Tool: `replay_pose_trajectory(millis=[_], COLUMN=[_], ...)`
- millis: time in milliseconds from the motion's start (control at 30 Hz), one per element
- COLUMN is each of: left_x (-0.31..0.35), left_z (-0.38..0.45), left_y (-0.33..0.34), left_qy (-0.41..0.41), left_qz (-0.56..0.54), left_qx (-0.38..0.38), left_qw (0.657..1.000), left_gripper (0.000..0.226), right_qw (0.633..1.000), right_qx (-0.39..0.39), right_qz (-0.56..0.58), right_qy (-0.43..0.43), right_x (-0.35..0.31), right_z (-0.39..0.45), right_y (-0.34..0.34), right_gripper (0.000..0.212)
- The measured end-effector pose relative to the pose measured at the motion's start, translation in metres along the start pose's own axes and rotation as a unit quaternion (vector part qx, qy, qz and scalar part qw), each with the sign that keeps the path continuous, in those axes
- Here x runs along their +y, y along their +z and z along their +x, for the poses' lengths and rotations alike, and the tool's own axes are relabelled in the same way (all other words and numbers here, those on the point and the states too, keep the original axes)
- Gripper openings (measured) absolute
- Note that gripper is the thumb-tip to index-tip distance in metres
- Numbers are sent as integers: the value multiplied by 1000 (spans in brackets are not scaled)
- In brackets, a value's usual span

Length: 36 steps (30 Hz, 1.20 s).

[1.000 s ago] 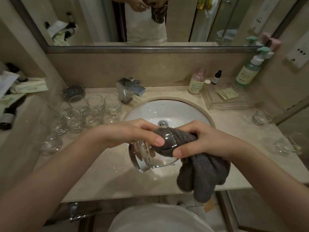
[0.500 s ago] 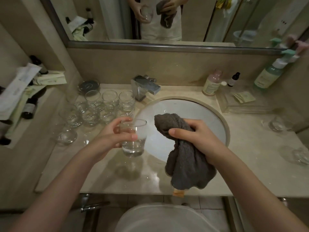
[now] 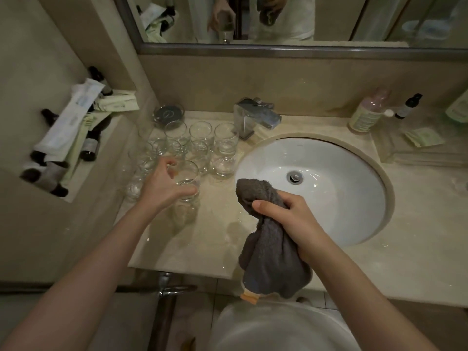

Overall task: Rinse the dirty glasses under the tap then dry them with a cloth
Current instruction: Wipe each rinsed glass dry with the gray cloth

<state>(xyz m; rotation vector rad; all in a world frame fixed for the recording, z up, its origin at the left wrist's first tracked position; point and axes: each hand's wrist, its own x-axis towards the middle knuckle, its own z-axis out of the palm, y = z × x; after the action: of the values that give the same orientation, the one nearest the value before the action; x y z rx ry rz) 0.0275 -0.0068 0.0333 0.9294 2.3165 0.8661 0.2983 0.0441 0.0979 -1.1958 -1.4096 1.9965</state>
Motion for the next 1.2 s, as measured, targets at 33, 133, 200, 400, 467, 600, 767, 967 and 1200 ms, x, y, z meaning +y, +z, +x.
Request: replay_pose_trajectory(millis=[33, 133, 200, 400, 467, 600, 767, 967, 1200], left_x=[-4, -14, -19, -32, -36, -42, -50, -50, -52], left_z=[4, 14, 21, 41, 47, 56, 63, 67, 72], left_y=[-3, -10, -12, -16, -16, -11, -12, -14, -21], left_qy=[0, 2, -2, 0, 4, 3, -6, -28, -51], left_qz=[10, 57, 83, 151, 190, 229, 226, 218, 191], left_qx=[-1, -1, -3, 2, 8, 6, 2, -7, -20], left_qw=[1000, 998, 997, 989, 982, 973, 974, 975, 980], left_gripper=[106, 108, 104, 93, 88, 86, 90, 92, 92], right_qw=[1000, 1000, 1000, 999, 999, 998, 997, 996, 995], right_qx=[-1, -7, -10, -9, -8, -12, -22, -32, -26], right_qz=[3, 4, 1, -1, 5, 3, -7, -26, -19], right_qy=[2, 13, 18, 36, 47, 60, 69, 82, 97], right_x=[2, 6, 7, 13, 16, 21, 24, 29, 28], right_z=[1, 3, 4, 7, 9, 10, 10, 10, 13], right_y=[3, 10, 12, 16, 19, 27, 31, 34, 36], right_gripper=[10, 10, 12, 6, 6, 8, 6, 7, 6])
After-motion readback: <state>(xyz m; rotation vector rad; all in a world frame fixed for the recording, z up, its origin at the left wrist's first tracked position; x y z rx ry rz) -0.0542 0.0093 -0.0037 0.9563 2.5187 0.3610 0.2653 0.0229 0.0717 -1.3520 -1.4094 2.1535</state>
